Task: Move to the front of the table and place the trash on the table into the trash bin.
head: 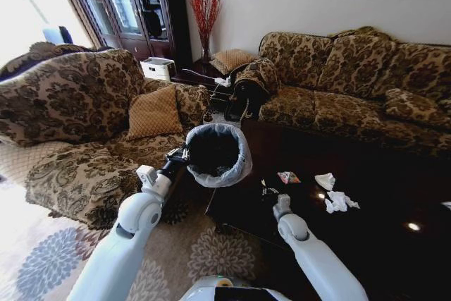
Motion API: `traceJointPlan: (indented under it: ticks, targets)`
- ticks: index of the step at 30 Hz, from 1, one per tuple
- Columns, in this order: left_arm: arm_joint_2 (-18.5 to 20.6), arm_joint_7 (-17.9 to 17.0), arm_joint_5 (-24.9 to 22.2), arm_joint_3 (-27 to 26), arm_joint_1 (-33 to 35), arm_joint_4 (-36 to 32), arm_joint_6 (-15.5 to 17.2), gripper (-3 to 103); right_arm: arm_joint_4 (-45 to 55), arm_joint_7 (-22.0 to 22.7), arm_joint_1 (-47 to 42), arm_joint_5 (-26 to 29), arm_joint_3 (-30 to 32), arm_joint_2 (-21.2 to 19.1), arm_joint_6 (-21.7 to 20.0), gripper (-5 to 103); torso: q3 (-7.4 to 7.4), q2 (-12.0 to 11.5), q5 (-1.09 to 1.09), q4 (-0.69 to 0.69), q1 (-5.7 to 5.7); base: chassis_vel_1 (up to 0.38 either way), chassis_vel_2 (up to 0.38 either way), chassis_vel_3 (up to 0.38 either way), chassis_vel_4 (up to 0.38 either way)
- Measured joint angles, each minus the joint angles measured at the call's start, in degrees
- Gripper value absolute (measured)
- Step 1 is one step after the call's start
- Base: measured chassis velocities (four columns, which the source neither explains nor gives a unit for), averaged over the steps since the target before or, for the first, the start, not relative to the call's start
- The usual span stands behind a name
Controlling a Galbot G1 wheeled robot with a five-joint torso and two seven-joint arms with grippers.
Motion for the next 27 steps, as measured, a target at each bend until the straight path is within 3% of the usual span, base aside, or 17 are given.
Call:
traceJointPlan:
  ticks: [8,14,20,23,27]
  targets:
    - [0.79,0.01,-0.08,0.12,0.35,-0.22,0.05,3,8.99,4.77,0.31,2.84,2.05,-1.56,0.22,0,0.00,0.00,0.00,0.00,0.00,0.000,0.000,0.000,0.000]
    - [0.91,1.38,0.12,0.96,1.00,-1.16,1.74,3,23.27,7.98,5.11,7.78,3.91,-6.54,1.17,0,0.00,0.00,0.00,0.00,0.00,0.000,0.000,0.000,0.000]
    - [1.18,1.77,0.51,1.94,1.39,-1.18,2.84,3,32.22,5.59,9.62,15.24,3.57,-10.83,0.70,0,0.00,0.00,-0.02,0.01,0.00,0.000,0.000,0.000,0.000]
    - [2.78,2.42,0.95,2.61,1.23,-1.27,4.60,3,41.49,3.25,12.68,25.54,2.76,-15.54,-2.03,0,0.00,0.00,-0.02,0.01,0.00,0.000,0.000,0.000,0.000]
    - [3.16,2.31,0.22,2.96,1.11,-2.08,5.28,3,46.59,0.18,11.70,26.31,1.30,-18.74,-3.74,0,0.00,0.00,-0.02,0.01,0.00,0.000,0.000,0.000,0.000]
